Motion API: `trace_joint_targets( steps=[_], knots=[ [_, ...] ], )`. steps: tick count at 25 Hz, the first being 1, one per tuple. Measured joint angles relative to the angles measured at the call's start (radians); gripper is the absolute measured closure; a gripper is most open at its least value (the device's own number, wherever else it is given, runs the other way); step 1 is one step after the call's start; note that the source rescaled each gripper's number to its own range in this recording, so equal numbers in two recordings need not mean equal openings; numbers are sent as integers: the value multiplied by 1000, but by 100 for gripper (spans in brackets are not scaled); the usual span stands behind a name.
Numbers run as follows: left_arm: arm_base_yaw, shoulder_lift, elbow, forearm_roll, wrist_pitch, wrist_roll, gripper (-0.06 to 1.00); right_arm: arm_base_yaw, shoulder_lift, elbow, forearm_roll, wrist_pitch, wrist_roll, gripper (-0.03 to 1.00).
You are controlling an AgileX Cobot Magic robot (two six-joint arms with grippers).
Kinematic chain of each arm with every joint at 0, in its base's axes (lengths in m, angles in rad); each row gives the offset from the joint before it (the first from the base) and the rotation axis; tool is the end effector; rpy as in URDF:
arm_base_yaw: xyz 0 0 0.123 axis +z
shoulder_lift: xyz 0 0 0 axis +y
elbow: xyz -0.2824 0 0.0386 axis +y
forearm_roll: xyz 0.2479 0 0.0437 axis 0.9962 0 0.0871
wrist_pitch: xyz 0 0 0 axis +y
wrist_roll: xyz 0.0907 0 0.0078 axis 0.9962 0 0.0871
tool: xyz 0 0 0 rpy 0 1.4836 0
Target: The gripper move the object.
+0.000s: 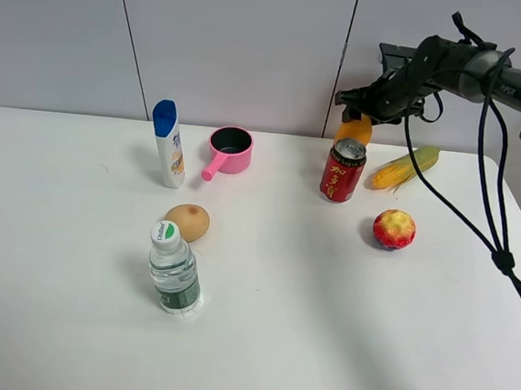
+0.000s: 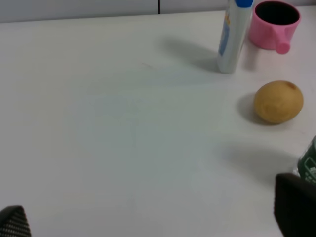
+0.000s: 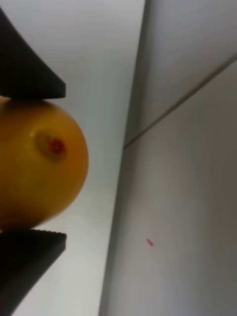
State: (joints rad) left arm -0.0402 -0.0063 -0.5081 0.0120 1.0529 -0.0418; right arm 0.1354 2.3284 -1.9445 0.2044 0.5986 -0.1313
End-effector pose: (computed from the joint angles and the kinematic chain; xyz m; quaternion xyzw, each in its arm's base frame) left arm -0.0064 0.0012 0.2800 -0.0009 0.8474 -0.0158 0.5308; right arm 0.5192 0.0813 0.1792 -0.0649 0.9383 0.0828 0.3295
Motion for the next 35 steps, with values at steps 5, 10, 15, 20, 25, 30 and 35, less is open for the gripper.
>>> trace_joint_targets(
  steps=[5,10,15,20,25,30,35],
  knots=[
    [0,0,0,0,0,0,-6,3,0,-2,0,51,-6,96],
    [0,0,0,0,0,0,-6,3,2,-2,-1,99,-24,82],
    [0,0,0,0,0,0,-6,6,5,-2,-3,121,-23,9],
    [0,0,0,0,0,0,-6,6,2,-2,-14,139,-2,2],
    [0,0,0,0,0,0,-6,6,-63,-2,-49,198,40,1],
    [0,0,0,0,0,0,-6,6,-206,-2,-78,234,89,1],
    [0,0,0,0,0,0,-6,6,-365,-2,-123,274,149,1]
  ],
)
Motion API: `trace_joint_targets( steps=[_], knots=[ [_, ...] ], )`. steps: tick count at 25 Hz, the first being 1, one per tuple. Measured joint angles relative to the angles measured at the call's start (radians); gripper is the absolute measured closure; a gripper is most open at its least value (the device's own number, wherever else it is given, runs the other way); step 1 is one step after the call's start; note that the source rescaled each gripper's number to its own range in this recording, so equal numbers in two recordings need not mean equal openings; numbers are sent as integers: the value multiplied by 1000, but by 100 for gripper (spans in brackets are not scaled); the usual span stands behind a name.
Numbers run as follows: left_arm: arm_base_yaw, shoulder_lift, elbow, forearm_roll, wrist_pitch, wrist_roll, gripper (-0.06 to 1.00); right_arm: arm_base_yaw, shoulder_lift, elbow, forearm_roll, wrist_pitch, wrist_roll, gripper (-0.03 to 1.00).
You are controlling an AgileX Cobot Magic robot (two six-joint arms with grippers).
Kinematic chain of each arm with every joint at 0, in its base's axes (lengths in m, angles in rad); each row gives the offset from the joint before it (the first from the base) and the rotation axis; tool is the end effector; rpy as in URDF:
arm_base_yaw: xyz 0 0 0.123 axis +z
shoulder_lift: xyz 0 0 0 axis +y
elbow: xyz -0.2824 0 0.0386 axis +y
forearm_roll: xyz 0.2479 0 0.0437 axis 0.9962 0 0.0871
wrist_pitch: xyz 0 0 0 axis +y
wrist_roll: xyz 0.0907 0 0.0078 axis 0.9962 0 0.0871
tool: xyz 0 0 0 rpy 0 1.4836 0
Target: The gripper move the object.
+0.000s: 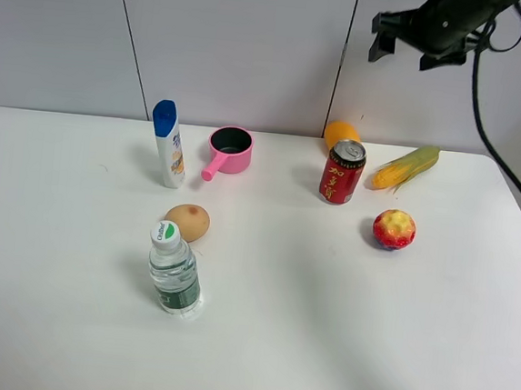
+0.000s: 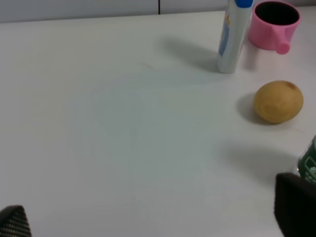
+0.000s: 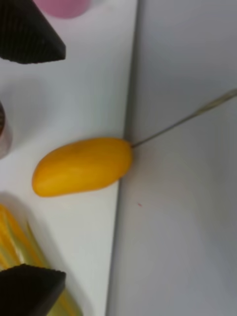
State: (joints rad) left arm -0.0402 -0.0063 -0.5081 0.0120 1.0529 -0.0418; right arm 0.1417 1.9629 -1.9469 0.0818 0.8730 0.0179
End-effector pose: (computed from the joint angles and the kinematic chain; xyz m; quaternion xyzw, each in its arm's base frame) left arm -0.0064 0.0012 0.2800 -0.0009 0.8474 -0.0158 0.5308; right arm 0.4500 0.0700 0.3437 -0.0447 0.9252 0.0687 0.3705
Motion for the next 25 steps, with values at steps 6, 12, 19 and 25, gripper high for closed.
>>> trace_joint_targets(
  steps=[6,12,19,25],
  knots=[
    [0,0,0,0,0,0,-6,0,-222,0,-111,73,67,1],
    [0,0,0,0,0,0,-6,0,-445,3,-205,180,115,1],
    [0,0,0,0,0,0,-6,0,-792,253,-318,211,183,1],
    [0,0,0,0,0,0,-6,-10,-1206,670,-392,201,272,3]
  ],
)
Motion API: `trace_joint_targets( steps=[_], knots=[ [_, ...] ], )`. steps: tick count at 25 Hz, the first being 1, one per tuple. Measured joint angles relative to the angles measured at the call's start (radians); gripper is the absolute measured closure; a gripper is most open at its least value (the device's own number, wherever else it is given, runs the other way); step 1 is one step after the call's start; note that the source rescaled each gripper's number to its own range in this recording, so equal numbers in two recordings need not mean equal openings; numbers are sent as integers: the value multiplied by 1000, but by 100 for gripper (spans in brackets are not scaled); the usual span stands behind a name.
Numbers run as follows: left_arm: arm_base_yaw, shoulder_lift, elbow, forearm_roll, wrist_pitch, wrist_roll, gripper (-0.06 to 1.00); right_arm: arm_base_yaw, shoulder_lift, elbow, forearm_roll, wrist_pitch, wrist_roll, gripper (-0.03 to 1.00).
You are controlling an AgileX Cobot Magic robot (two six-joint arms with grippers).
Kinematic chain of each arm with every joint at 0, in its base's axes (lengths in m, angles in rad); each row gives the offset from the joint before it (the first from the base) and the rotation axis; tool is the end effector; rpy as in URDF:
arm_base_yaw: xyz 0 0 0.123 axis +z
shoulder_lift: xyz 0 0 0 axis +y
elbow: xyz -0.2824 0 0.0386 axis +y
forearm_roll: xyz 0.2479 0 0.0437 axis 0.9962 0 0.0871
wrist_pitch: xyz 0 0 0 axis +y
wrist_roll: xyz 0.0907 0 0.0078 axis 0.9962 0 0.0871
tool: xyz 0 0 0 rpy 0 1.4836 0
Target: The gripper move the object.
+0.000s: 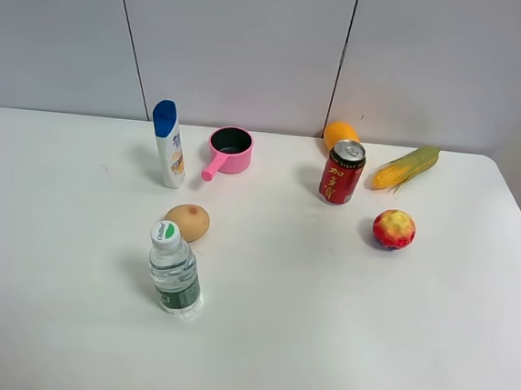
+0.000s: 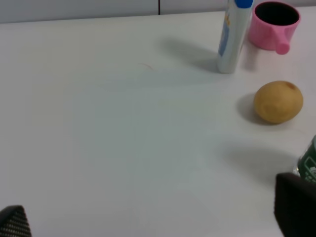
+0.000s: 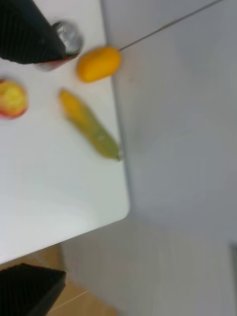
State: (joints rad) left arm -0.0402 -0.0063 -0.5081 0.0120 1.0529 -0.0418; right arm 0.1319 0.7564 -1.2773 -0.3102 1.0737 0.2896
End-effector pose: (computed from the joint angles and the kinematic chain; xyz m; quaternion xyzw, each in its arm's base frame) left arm -0.0064 0.0012 0.2800 -0.0009 0.8474 -0.0158 0.5308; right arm 0.0959 -0.0119 0.4683 0.0748 0.8377 -0.0423 0.5394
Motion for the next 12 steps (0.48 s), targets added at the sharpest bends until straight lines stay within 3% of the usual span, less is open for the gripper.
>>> trace_joint_targets(
  steps=[6,12],
  knots=[
    [0,0,0,0,0,0,-6,-102,-422,373,-45,93,9,4],
    [0,0,0,0,0,0,-6,-133,-657,616,76,113,-28,4]
  ],
)
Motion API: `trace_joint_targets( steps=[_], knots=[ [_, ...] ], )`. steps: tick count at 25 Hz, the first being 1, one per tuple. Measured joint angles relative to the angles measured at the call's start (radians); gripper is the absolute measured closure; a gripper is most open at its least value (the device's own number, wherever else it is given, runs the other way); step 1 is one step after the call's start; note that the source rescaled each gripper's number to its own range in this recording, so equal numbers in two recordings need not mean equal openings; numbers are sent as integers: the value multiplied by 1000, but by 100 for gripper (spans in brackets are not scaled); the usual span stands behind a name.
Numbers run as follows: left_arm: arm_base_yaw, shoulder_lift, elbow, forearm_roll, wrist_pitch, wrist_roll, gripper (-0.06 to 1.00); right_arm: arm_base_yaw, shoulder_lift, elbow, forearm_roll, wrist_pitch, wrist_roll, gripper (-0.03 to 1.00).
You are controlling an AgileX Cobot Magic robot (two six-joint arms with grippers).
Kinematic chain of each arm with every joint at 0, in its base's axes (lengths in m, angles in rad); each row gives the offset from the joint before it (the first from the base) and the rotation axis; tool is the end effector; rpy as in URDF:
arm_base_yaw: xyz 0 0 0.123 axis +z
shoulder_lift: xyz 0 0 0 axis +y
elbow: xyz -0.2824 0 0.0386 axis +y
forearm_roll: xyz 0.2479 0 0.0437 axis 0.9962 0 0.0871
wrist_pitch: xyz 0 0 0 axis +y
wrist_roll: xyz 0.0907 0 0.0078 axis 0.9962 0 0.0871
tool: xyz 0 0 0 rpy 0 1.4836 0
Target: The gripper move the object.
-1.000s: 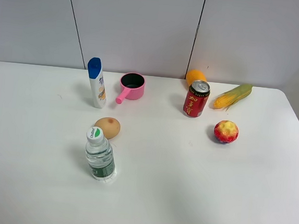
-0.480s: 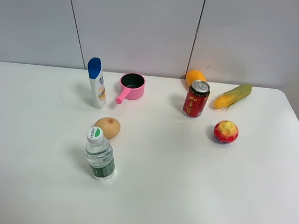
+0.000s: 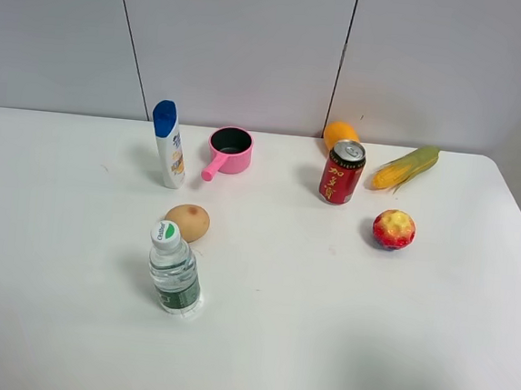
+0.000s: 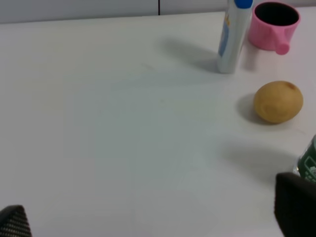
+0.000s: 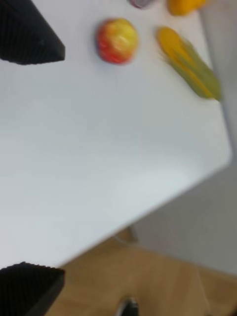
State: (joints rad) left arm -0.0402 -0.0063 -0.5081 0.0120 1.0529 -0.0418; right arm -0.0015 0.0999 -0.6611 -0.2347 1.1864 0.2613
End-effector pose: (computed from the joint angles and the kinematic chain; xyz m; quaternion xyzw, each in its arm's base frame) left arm -0.0064 0.0012 0.2800 -0.0009 0.8474 -0.0158 0.5308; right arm -0.0138 -0.0196 0.3136 0.1284 0.8542 -0.0516 0.5013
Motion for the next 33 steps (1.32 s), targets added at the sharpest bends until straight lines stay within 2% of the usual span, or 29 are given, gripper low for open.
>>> trace_joint_targets(
  steps=[4,12,33],
  knots=[
    [0,0,0,0,0,0,-6,0,-50,115,44,-2,-9,4],
    [0,0,0,0,0,0,-6,0,-102,166,126,-103,-80,6],
    [0,0,0,0,0,0,-6,0,-102,166,141,-118,-102,7]
  ],
)
